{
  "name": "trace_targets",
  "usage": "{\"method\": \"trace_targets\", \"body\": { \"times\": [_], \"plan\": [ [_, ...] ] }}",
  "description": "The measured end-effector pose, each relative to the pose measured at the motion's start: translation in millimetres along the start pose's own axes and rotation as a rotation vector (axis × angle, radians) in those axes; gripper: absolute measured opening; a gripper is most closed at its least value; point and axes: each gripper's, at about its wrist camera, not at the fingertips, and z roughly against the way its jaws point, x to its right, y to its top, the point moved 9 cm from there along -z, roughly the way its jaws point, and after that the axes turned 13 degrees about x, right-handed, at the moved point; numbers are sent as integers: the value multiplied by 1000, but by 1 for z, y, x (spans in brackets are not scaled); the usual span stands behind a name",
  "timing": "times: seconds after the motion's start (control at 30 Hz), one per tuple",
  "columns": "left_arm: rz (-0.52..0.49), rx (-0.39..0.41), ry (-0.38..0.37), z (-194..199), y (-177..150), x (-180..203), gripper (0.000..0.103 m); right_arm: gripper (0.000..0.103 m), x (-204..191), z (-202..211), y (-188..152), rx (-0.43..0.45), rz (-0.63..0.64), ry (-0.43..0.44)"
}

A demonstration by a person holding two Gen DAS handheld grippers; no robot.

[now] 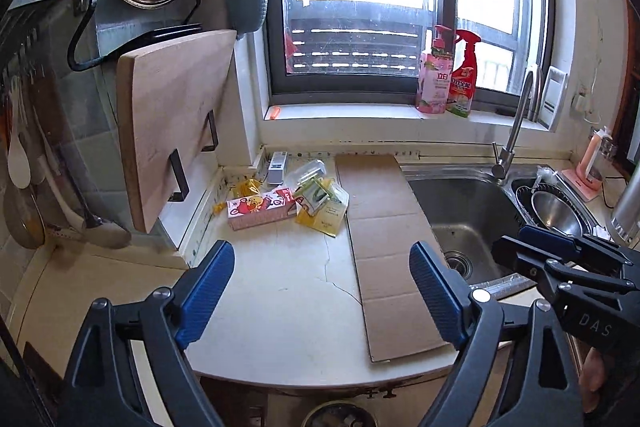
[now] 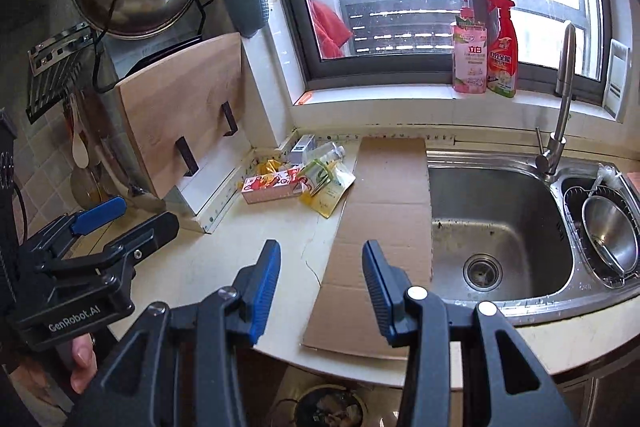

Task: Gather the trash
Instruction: 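Raise both open tools back up toward the counter trash, then grasp the green-and-white seed packet with the left tool while the right tool grasps the yellow atomy bag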

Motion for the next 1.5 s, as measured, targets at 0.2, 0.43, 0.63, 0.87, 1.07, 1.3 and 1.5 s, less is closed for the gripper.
{"method": "trace_targets", "body": {
  "times": [0.2,0.43,0.63,0.87,1.07,1.3,1.5],
  "plan": [
    [44,-30,18,-43,9,-32,89,43,7,-30,19,-24,-52,-28],
    [10,-59,4,-86,6,-49,89,43,12,-69,22,-83,-127,-47],
    [-52,-98,-15,-128,-7,-44,89,43,14,-111,25,-146,-156,-22],
    [-88,-192,-12,-197,-18,-44,89,43,30,-184,23,-232,-194,41],
    [-195,-255,-23,-272,-27,-32,88,43,56,-256,1,-330,-266,83],
    [-300,-320,-77,-344,-42,-17,78,43,83,-313,-23,-348,-403,102],
    [-329,-379,-157,-379,-61,-5,77,43,92,-338,-36,-343,-523,148]
  ]
}}
